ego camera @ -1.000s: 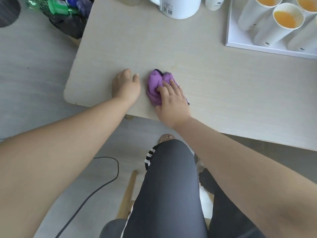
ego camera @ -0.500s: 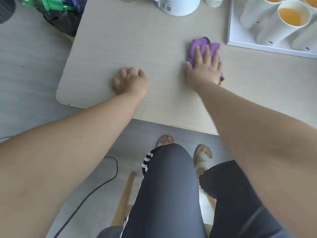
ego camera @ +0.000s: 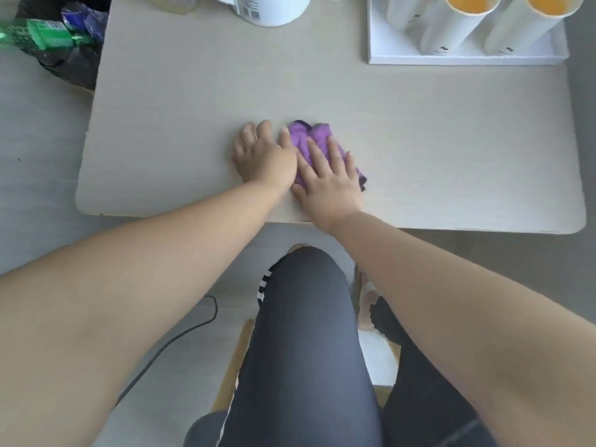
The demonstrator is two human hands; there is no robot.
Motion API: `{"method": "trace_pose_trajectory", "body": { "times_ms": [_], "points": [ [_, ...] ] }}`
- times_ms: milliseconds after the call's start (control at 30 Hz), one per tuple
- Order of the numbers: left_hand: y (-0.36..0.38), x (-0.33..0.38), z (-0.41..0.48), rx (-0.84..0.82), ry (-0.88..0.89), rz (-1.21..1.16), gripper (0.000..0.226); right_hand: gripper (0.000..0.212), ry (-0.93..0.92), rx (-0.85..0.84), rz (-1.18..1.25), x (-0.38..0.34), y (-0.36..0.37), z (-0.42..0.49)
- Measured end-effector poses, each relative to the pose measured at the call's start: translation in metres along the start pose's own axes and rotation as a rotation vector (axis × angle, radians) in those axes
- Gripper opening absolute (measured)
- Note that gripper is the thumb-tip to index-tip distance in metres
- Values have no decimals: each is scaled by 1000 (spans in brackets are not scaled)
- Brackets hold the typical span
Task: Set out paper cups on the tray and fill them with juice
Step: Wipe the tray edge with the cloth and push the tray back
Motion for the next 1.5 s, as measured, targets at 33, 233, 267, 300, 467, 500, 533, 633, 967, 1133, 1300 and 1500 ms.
{"method": "trace_pose_trajectory", "body": {
  "times_ms": [33, 233, 267, 300, 467, 500, 533, 633, 967, 1133, 1300, 1500],
  "points": [
    [7, 9, -5, -34, 26, 3, 46, 56, -113, -27, -13, -12, 6, -16],
    [41, 41, -41, -120, 154, 153, 46, 54, 58, 30, -30, 125, 2, -59],
    [46, 47, -48, -133, 163, 173, 46, 54, 223, 64, 25, 158, -2, -66],
    [49, 52, -53, -139, 162, 190, 46, 55, 389, 83, 80, 178, -3, -69],
    [68, 107, -68, -152, 229, 168, 46, 57, 286, 18, 68, 135, 5, -78],
    [71, 118, -69, -153, 240, 163, 46, 56, 139, 8, 33, 131, 6, -84],
    [73, 126, -69, -157, 252, 167, 46, 56, 58, 6, 0, 143, 6, -90],
    [85, 149, -65, -205, 292, 186, 45, 55, 269, 45, 55, 240, -10, -90],
    [104, 161, -32, -294, 97, 271, 49, 61, 355, 20, 129, 231, -35, 9],
    [118, 169, -29, -406, 20, 326, 59, 56, 331, 54, 66, 310, -61, 37],
    [119, 171, -29, -427, -4, 326, 65, 58, 558, 53, 168, 344, -65, 42],
    [119, 171, -28, -395, 22, 308, 65, 58, 438, 76, 108, 343, -49, -15]
  ]
}}
Point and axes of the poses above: each hand's wrist, its own z-axis towards the middle knuckle, its own y-axis out of the palm, x = y × z, the point moved 8 cm from there along z, towards the middle knuckle, and after that the axes turned 7 degrees about y, right-handed, at the moved point
